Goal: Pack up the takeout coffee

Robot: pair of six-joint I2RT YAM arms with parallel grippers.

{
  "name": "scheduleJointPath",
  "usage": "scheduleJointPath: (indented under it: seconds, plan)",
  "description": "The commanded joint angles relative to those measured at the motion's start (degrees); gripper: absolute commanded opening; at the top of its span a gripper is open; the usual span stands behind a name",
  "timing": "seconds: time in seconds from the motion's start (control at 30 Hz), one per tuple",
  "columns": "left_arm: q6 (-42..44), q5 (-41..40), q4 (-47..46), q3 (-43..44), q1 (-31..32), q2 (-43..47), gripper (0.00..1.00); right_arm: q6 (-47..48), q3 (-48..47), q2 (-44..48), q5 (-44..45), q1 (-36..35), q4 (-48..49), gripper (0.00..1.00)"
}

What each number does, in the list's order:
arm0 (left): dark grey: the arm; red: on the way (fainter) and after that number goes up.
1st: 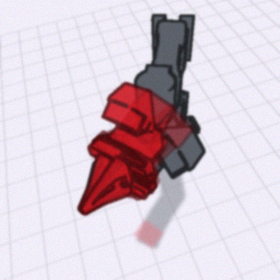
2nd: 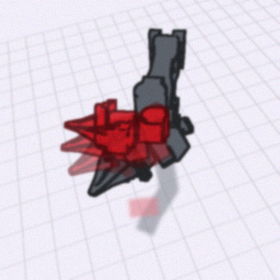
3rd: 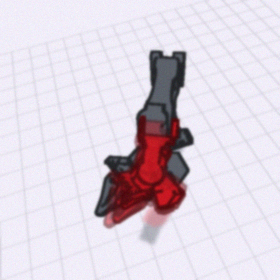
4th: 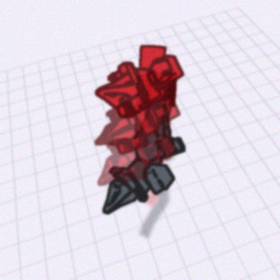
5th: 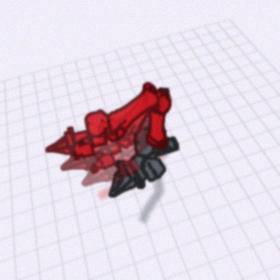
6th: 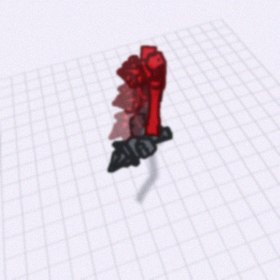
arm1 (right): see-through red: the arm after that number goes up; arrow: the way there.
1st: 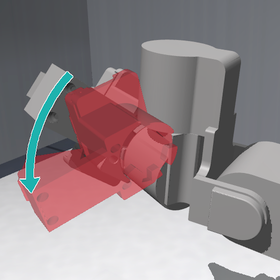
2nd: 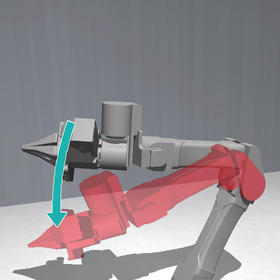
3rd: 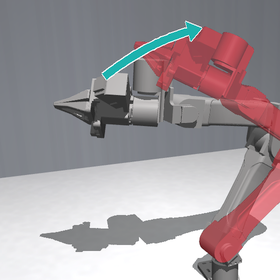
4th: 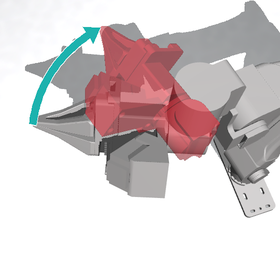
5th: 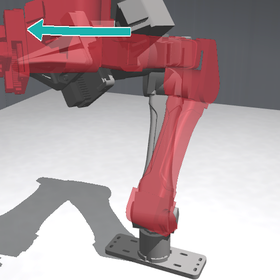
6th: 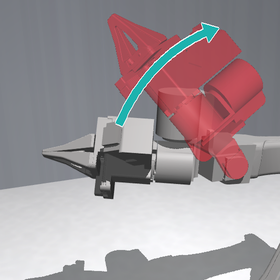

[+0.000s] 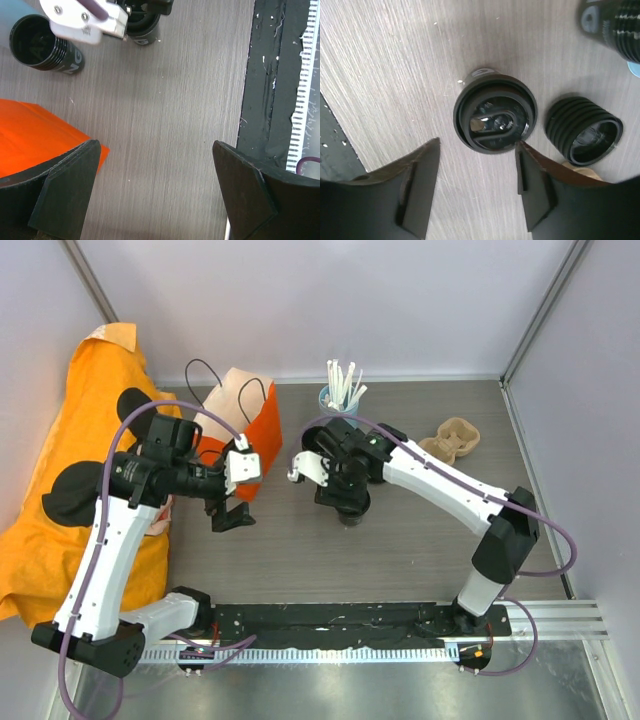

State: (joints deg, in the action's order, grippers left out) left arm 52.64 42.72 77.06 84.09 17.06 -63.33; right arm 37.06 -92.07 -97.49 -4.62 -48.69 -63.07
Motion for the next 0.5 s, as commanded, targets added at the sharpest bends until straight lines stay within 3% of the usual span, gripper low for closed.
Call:
scheduleJointPath:
  seconds: [0.0,0.07,0.23,0.3,0.47]
  plan:
    - [-3.6,1.0,7.1,0.5,-0.5,-0.1,1.00,-1.5,-3.5,4.6,1.1,-0.1,-0.7,0.68]
    - [-7.4,0.2,1.4,-1.2,-0.5,-0.5,1.00,-2.2,-4.1,5.6,2.0,1.1,-0.1,0.77]
    - [-29.9,-4.7,-16.3,-3.1,-0.4,-5.4,1.00,-7.0,-4.7,10.6,-0.6,9.6,2.2,0.85]
    - [-37.6,-5.3,-19.3,-3.0,-0.2,-8.8,1.00,-8.7,-4.0,12.3,-4.1,14.9,2.7,0.86]
    - [-48.1,-4.8,-23.6,1.0,1.4,-16.6,1.00,-11.8,3.2,20.0,-8.5,22.4,6.4,0.90]
